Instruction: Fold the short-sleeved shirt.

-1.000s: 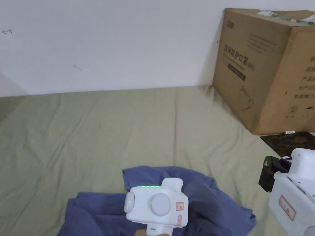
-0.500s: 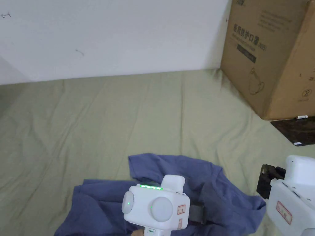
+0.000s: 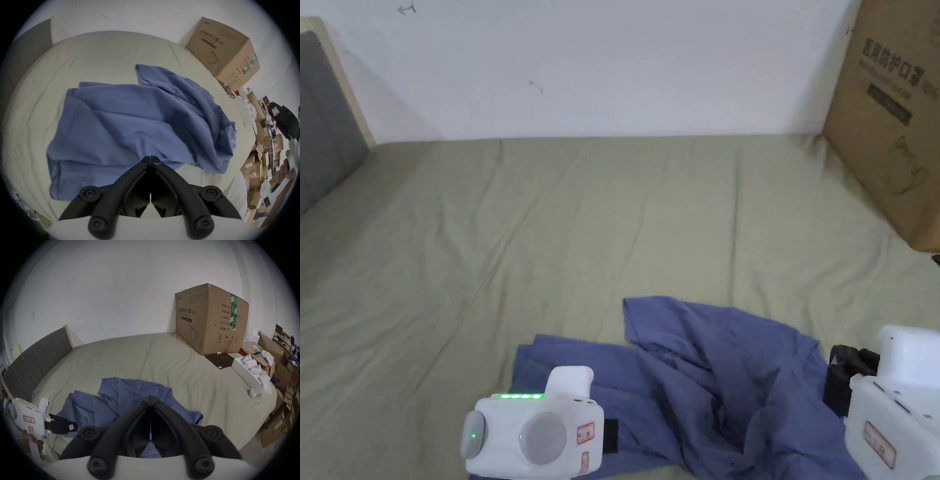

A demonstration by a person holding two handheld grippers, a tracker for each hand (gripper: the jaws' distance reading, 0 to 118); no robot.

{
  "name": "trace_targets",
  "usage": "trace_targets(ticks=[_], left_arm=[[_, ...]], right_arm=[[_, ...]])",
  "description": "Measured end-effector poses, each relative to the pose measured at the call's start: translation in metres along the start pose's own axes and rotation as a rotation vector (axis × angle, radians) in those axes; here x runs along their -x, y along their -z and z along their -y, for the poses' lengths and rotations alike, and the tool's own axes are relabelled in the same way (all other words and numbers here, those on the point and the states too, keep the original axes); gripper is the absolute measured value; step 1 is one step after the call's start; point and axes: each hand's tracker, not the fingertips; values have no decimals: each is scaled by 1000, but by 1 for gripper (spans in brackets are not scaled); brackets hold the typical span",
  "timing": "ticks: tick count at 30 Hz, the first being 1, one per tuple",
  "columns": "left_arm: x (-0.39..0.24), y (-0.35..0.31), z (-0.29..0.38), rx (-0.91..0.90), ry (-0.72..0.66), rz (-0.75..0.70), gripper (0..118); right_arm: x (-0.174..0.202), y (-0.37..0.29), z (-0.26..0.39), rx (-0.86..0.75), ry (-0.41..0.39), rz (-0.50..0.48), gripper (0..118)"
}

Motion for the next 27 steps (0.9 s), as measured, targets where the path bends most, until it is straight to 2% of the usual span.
trace_targets(ticks=[3, 4, 6, 7, 8, 13, 17, 19, 20, 22, 25, 26, 27], left_arm=[[19, -4, -29, -43, -28, -12, 0], [26, -5, -46, -42, -42, -21, 4], [41, -4, -79, -48, -35, -64, 56], [46, -3, -96, -64, -14, -106, 76], [54, 0, -113, -79, 2, -131, 80], [94, 42, -172, -54, -69, -196, 79], [109, 89, -175, 78, -70, -217, 78], [114, 110, -165, 141, -54, -198, 74], [118, 120, -161, 169, -57, -191, 65], [114, 118, -155, 105, -30, -212, 60], [105, 104, -157, 107, 36, -276, 22], [107, 104, -157, 105, 21, -281, 7], [111, 104, -156, 110, 10, -278, 4]], right_arm=[[6, 9, 0, 16, -9, -10, 0], [7, 12, 0, 23, -15, -14, 0], [9, 18, 1, 34, -23, -18, 0], [9, 21, 1, 39, -27, -18, 0], [9, 24, 2, 46, -29, -18, 0], [7, 42, 8, 88, -22, -10, 0], [4, 53, 14, 126, -29, 3, 0], [0, 58, 16, 142, -26, 7, 0], [-1, 60, 17, 149, -25, 11, 0], [-3, 64, 19, 162, -24, 21, 0], [-5, 68, 23, 175, -19, 26, 0], [-5, 70, 24, 183, -18, 24, 0], [-4, 71, 25, 187, -15, 25, 0]])
